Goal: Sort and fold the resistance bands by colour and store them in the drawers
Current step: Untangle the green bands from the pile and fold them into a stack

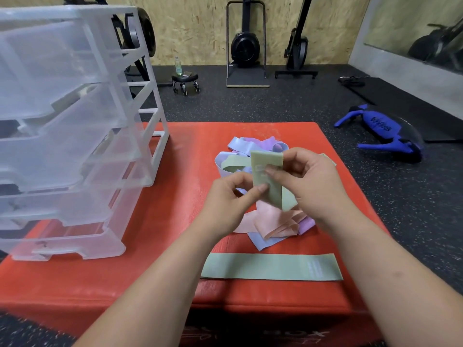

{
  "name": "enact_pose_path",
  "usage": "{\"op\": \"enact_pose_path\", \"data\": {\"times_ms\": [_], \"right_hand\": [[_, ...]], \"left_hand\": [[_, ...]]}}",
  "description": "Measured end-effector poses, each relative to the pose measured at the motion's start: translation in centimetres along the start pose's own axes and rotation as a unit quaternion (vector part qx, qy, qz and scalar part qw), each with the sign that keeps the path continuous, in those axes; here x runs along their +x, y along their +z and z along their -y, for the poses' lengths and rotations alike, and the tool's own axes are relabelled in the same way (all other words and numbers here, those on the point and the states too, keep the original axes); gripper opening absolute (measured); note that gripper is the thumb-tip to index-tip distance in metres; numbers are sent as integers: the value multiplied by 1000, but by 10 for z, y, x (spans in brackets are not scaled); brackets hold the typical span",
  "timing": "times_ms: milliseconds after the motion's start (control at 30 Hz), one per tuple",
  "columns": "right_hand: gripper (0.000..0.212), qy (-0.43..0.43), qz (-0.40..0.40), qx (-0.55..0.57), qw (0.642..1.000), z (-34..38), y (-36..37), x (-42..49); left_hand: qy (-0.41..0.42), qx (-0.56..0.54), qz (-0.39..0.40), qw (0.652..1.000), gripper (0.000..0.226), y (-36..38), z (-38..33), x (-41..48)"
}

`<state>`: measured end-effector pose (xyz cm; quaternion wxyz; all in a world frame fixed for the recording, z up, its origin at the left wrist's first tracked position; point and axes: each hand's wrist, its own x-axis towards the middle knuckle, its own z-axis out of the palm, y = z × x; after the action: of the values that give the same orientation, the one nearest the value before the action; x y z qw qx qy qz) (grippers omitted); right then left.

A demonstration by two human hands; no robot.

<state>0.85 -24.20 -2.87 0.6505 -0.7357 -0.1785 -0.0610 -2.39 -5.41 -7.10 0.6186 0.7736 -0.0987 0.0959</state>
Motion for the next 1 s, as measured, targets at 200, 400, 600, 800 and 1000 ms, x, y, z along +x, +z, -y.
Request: {"op": "enact_pose_path", "data": {"times_ms": [200, 400, 600, 800, 1000], "right_hand": [[19, 26, -3, 13, 1000, -4, -7, -4], [17, 50, -25, 1, 998, -10, -22, -7], [18, 96, -87, 44, 991, -26, -40, -9], [18, 157, -156, 72, 973, -29, -61, -14], [25, 220, -100, 22, 970, -39, -78, -30]], "left_hand": [[12, 44, 25, 999, 8, -9, 5, -2], [-2, 123, 78, 989, 13, -22, 15, -3], [-29, 192, 141, 971, 11, -40, 23, -8], [-37, 226, 130, 965, 11, -66, 25, -13], [-55, 210, 78, 973, 8, -74, 23, -21]]}}
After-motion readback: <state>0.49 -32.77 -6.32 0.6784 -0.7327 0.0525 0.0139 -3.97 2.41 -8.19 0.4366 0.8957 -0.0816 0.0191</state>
